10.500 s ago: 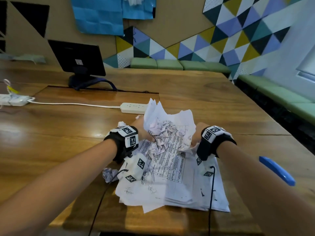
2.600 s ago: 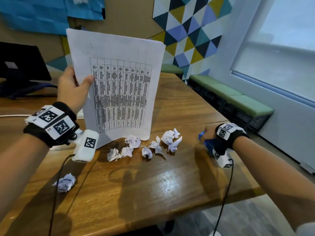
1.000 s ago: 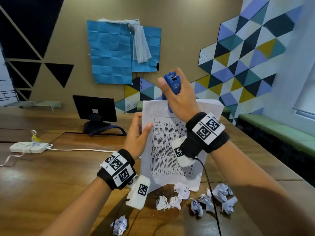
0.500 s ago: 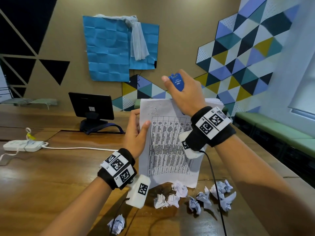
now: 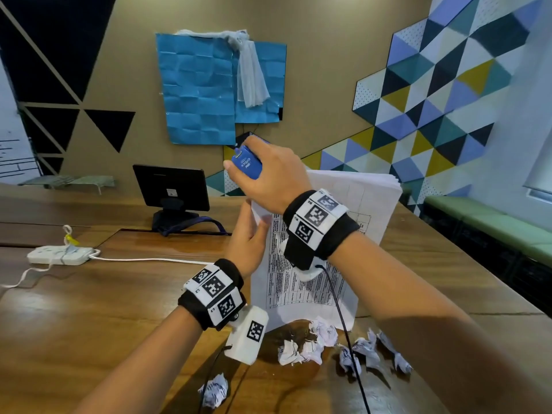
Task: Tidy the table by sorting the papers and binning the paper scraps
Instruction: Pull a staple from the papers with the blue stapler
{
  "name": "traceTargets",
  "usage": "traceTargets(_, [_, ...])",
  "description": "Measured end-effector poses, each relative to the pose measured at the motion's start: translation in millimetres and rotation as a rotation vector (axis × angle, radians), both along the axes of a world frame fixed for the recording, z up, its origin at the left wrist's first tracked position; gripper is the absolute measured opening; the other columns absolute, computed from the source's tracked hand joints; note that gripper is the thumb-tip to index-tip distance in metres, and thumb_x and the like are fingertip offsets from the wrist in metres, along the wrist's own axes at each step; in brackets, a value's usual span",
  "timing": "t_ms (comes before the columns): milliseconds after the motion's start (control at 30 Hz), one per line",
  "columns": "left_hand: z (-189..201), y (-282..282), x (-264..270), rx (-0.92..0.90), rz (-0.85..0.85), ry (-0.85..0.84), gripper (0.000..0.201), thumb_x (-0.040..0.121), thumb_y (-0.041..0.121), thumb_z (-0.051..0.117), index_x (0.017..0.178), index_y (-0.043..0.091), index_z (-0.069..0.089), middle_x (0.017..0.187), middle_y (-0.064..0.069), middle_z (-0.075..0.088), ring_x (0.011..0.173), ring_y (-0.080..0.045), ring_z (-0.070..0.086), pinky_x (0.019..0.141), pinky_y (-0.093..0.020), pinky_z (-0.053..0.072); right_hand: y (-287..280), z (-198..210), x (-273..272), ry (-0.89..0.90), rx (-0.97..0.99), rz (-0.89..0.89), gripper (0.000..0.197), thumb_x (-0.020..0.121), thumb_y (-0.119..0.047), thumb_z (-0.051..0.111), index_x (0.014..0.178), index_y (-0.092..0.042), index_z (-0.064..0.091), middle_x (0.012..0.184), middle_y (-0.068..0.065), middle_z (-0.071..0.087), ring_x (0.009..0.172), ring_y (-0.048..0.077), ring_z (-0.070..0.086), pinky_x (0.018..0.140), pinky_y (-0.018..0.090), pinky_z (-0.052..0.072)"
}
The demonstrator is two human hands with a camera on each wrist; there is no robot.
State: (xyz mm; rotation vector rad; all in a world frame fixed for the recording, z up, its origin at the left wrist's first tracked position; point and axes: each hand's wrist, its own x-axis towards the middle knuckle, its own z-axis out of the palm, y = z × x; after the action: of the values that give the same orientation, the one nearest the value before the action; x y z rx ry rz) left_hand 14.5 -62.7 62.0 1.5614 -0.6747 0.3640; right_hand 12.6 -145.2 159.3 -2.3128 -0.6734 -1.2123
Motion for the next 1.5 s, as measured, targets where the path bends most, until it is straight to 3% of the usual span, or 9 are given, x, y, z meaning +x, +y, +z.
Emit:
traceTargets(133, [-1.2,0.6,2.1,0.04,0.066,0.064,0.035,0.094,-0.004,0.042,0.128,0.005,0.041,0.111,-0.002,0.059,0.104,-0.013,0.058,0.101,-0.041,0.046,10.3,-4.1,2.2,0.002,-0.097,-0.034,0.035,0.081,-0.048,0.058,0.069,-0.02,0.042,0.058,-0.008,0.046,0.054,0.015,0.048,0.052,0.028,0.04])
traceTargets(233, [-0.5,-0.2,0.2,0.045,0.09,0.087,0.032,0.093,-0.005,0.042,0.121,0.008,0.046,0.118,-0.018,0.058,0.113,-0.029,0.055,0.101,-0.051,0.043,12.5,-5.3,3.5,0.035,-0.182,-0.072,0.033,0.08,-0.046,0.059,0.071,-0.02,0.041,0.063,-0.007,0.047,0.058,0.015,0.049,0.052,0.026,0.034])
traceTargets(567, [-1.2,-3.2,6.4,0.057,0.175,0.243,0.006,0.093,0.002,0.046,0.098,0.0,0.045,0.097,-0.018,0.056,0.093,-0.025,0.053,0.09,-0.049,0.045,19.2,0.5,7.2,0.124,-0.349,-0.225,0.019,0.082,-0.032,0.056,0.093,-0.018,0.051,0.079,-0.003,0.047,0.072,0.021,0.052,0.061,0.03,0.038])
traceTargets(667, [-4.1,-2.4,10.2,0.048,0.178,0.232,0.029,0.086,0.018,0.049,0.106,-0.004,0.048,0.106,-0.024,0.059,0.1,-0.033,0.058,0.091,-0.053,0.048,18.5,0.3,7.2,0.138,-0.345,-0.21,0.015,0.079,-0.029,0.058,0.087,-0.02,0.048,0.077,-0.003,0.049,0.071,0.022,0.051,0.061,0.029,0.036])
traceTargets(800, [-5.1,-3.7,13.1,0.087,0.186,0.237,0.005,0.092,0.011,0.047,0.089,0.008,0.048,0.094,-0.016,0.057,0.091,-0.03,0.055,0.087,-0.047,0.048,17.1,2.3,5.9,0.153,-0.346,-0.23,0.02,0.078,-0.029,0.058,0.081,-0.022,0.039,0.075,-0.003,0.049,0.071,0.021,0.05,0.06,0.029,0.034])
traceTargets(900, [-4.1,-3.6,15.4,0.103,0.192,0.21,0.017,0.092,0.011,0.046,0.076,0.018,0.046,0.092,-0.019,0.054,0.085,-0.025,0.052,0.085,-0.051,0.047,15.3,2.9,4.6,0.147,-0.344,-0.226,0.019,0.08,-0.031,0.057,0.082,-0.022,0.04,0.077,-0.003,0.049,0.07,0.021,0.049,0.06,0.029,0.034])
traceTargets(1067, [-4.0,-3.9,15.9,0.133,0.138,0.178,0.017,0.092,0.0,0.042,0.106,-0.008,0.05,0.1,-0.026,0.06,0.095,-0.035,0.06,0.089,-0.057,0.048,11.8,3.5,1.8,0.128,-0.318,-0.214,0.02,0.08,-0.033,0.057,0.08,-0.02,0.041,0.075,-0.003,0.048,0.069,0.019,0.048,0.059,0.028,0.033])
traceTargets(1367, [4.3,-2.9,1.8,0.066,0.107,0.058,0.031,0.092,-0.008,0.041,0.12,0.007,0.041,0.101,0.001,0.055,0.099,-0.016,0.055,0.097,-0.036,0.046,7.5,-0.5,5.4,0.101,-0.295,-0.202,0.024,0.078,-0.038,0.058,0.078,-0.021,0.041,0.074,-0.002,0.052,0.071,0.019,0.056,0.063,0.032,0.047])
traceTargets(1500, [1.8,-2.7,4.7,0.053,0.097,0.078,0.026,0.094,-0.003,0.042,0.12,0.005,0.041,0.11,-0.009,0.055,0.108,-0.023,0.055,0.097,-0.04,0.046,6.8,0.8,9.6,0.111,-0.303,-0.219,0.024,0.079,-0.037,0.057,0.079,-0.022,0.039,0.073,-0.004,0.05,0.07,0.019,0.052,0.062,0.03,0.042])
